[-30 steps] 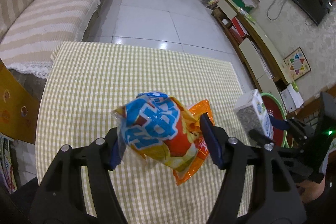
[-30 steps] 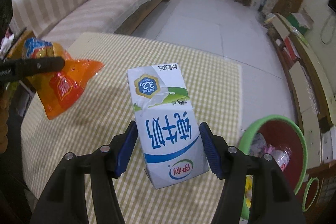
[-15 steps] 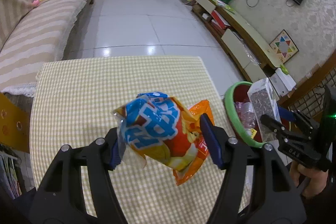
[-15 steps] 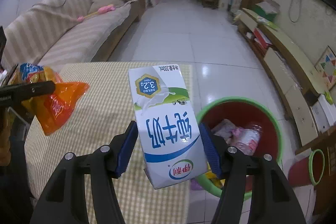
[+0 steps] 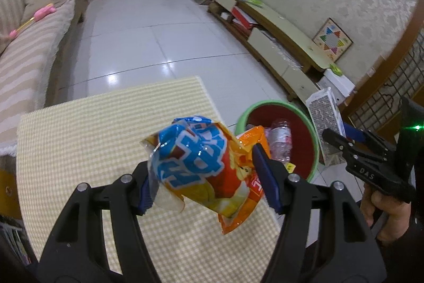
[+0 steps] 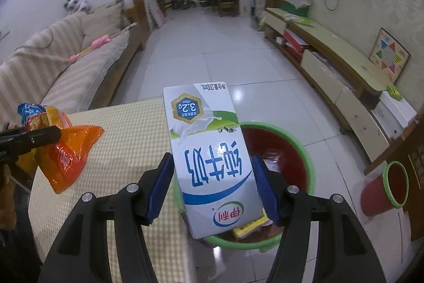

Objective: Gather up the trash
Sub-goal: 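Carry orange bag and milk carton over the bin and open both tools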

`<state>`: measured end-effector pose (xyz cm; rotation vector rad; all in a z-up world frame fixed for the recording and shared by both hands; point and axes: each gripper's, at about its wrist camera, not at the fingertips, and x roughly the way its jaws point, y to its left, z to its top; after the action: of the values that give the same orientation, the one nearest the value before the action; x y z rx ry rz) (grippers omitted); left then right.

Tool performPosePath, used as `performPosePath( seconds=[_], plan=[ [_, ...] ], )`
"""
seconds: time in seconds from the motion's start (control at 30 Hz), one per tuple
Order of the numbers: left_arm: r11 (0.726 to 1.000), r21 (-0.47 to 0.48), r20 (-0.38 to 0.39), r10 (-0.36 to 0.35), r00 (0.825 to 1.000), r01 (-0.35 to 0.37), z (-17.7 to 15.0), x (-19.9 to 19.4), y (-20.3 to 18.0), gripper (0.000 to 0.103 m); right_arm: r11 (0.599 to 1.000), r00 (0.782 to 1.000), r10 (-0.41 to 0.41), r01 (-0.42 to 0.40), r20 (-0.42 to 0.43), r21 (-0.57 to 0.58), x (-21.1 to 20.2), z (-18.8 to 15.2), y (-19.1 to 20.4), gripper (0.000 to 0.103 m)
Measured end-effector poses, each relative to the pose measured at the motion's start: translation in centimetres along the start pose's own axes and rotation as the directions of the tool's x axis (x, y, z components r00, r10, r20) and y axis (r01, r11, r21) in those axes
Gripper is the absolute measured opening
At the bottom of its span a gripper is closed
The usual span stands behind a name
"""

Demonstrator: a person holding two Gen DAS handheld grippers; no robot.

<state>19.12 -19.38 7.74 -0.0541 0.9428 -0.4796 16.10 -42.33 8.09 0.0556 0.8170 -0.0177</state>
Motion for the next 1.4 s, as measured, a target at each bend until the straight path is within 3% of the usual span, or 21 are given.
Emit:
performPosePath(
  seconds=[0.27,0.5,1.4],
  plan=[
    [0.996,0.077,-0.023,-0.047,0.999,0.048,1.6,2.7,-5.0,0.063,0.990,1.000,-0.031,0.031,0.003,0.140,0.1,-0.6,-5.6,0.058],
    [0.989,0.135,-0.033,-0.056,0.998,0.060,3.0,4.7,-8.1,0.063,0.976,0.998,-0.060,0.061,-0.010,0.208,0.8,-0.8,-7.8,0.059],
    [0.969,0.248,-0.091,0.019,0.996,0.004,4.0,10.6,-13.0,0.065,0.966,0.996,-0.075,0.086,-0.056,0.245,2.8,-0.6,-9.0,0.058]
  ],
)
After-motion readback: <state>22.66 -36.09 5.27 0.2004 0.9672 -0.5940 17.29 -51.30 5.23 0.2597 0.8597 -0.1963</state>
